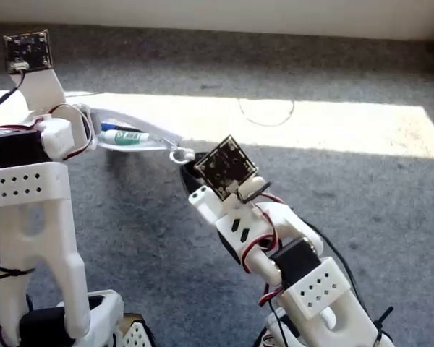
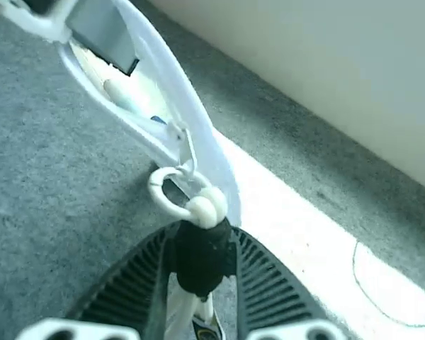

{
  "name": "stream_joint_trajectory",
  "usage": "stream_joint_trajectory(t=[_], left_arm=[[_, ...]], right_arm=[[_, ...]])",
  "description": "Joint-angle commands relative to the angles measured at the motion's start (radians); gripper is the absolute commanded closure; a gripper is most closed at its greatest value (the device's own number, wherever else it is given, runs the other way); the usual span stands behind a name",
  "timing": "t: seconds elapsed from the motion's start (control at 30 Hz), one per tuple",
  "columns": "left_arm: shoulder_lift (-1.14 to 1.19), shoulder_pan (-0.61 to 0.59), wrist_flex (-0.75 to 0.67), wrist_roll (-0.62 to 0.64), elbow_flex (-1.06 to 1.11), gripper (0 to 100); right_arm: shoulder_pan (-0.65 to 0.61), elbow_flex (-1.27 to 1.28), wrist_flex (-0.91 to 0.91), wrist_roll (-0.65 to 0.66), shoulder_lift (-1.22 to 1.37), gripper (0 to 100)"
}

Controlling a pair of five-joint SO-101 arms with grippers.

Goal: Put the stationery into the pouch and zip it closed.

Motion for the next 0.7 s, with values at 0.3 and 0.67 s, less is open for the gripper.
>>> stream_joint_trajectory(t=[0.3, 0.67], left_arm=[[-0.013, 0.173, 0.003, -0.083, -0.007, 81], [-0.015, 0.337, -0.003, -0.086, -0.019, 81]], right_arm=[[0.008, 0.188, 0.004, 0.011, -0.156, 99.4], [0.012, 0.395, 0.002, 0.011, -0.484, 99.4]])
